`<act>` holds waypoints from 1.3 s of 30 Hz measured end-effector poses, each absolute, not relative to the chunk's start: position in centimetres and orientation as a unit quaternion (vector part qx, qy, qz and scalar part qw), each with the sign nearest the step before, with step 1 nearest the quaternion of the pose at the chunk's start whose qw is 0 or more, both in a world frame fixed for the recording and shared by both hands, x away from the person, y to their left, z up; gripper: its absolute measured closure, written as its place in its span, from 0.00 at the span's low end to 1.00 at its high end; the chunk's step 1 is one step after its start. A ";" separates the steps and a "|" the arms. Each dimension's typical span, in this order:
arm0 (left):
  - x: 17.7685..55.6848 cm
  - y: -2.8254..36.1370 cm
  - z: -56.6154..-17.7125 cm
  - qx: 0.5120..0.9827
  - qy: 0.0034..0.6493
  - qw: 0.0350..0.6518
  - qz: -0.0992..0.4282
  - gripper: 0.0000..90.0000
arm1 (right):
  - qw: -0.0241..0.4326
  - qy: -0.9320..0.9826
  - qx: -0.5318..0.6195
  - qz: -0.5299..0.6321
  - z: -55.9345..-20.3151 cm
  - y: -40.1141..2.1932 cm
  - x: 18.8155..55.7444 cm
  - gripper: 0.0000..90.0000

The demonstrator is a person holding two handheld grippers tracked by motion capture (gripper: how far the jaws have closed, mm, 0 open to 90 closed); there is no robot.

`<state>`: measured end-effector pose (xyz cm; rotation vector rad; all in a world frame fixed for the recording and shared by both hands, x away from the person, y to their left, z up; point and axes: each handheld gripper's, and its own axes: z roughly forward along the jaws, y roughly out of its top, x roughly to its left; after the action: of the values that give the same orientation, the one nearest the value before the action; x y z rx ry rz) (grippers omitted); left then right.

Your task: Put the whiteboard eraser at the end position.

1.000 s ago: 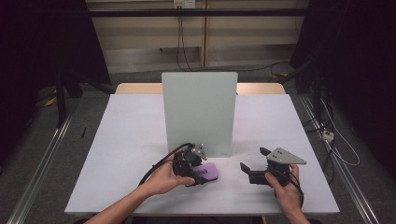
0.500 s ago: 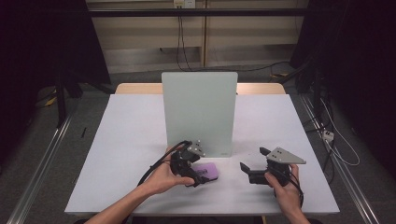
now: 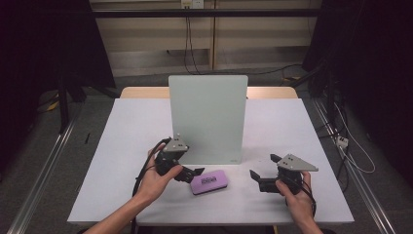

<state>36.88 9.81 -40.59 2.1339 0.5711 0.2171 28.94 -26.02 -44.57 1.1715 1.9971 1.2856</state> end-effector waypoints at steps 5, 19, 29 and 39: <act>36.7 12.0 -40.6 0.850 0.254 0.446 0.123 0.07 | 0.245 0.730 0.432 0.469 -44.6 -26.1 28.8 0.06; 35.3 17.4 -40.7 0.811 0.311 0.470 0.156 0.07 | 0.247 0.730 0.436 0.465 -44.6 -26.2 28.5 0.06; 33.4 21.4 -41.9 0.782 0.358 0.472 0.192 0.07 | 0.243 0.729 0.439 0.465 -44.6 -26.2 28.4 0.06; 32.1 21.9 -42.5 0.774 0.355 0.497 0.164 0.07 | 0.245 0.727 0.443 0.464 -44.6 -26.4 28.3 0.06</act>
<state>32.11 21.87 -42.48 1.8746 0.8603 0.3979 28.32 -26.41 -44.65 1.2085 1.9854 1.2655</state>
